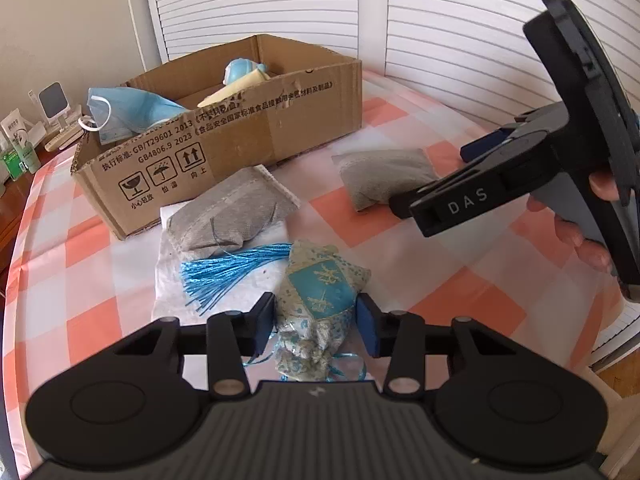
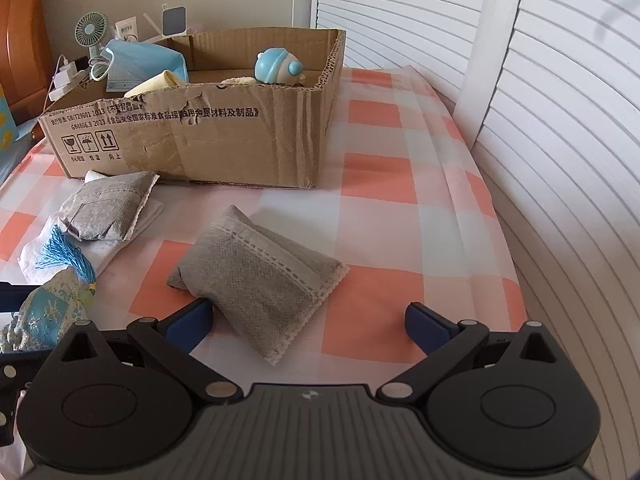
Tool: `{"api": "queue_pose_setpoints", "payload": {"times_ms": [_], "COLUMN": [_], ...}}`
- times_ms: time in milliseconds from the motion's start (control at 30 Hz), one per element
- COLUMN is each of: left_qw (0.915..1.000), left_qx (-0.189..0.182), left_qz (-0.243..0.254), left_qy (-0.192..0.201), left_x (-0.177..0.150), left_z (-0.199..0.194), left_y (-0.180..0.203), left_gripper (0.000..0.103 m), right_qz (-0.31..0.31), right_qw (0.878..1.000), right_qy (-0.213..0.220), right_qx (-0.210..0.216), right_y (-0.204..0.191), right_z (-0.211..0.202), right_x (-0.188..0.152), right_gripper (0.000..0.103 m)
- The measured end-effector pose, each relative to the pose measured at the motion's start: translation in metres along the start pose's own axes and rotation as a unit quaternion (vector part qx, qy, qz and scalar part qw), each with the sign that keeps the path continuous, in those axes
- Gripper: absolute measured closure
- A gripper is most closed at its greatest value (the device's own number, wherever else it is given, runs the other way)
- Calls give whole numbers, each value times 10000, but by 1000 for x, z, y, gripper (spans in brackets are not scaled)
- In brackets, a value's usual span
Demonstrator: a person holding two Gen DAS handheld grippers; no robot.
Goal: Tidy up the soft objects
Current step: 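Grasp the blue floral pouch with the left gripper while the right gripper grasps the grey sachet, then carry the blue pouch into the box and open the left gripper while the right gripper lifts the sachet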
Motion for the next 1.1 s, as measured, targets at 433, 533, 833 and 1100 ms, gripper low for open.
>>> {"api": "queue_pose_setpoints", "payload": {"times_ms": [433,533,833,1100], "left_qw": [9999,9999,9998,9997], "left_qx": [-78,-106,-173,-205], "left_qz": [-95,-112,-127,-135], "left_qy": [-39,-39,-48,-67], "left_x": [1,0,0,1], "left_z": [2,3,3,3], "left_y": [-3,-4,-6,-6], "left_gripper": [63,63,63,63], "right_qz": [-1004,-1175,-1282,-1388], "right_qw": [9909,9851,9844,9810], "right_qy": [3,-128,81,168], "right_qx": [901,1247,1199,1344], "right_y": [-24,-31,-30,-36], "right_z": [14,7,10,6], "right_x": [20,17,22,25], "right_gripper": [0,0,10,43]}}
Point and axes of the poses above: each gripper's, at about its wrist camera, not at the fingertips, and z roughly the way its jaws point, y to its right, x to its top, the point moved 1 cm from there along z, roughly the way its jaws point, and after that the axes turned 3 degrees about y, right-handed, at the moved point
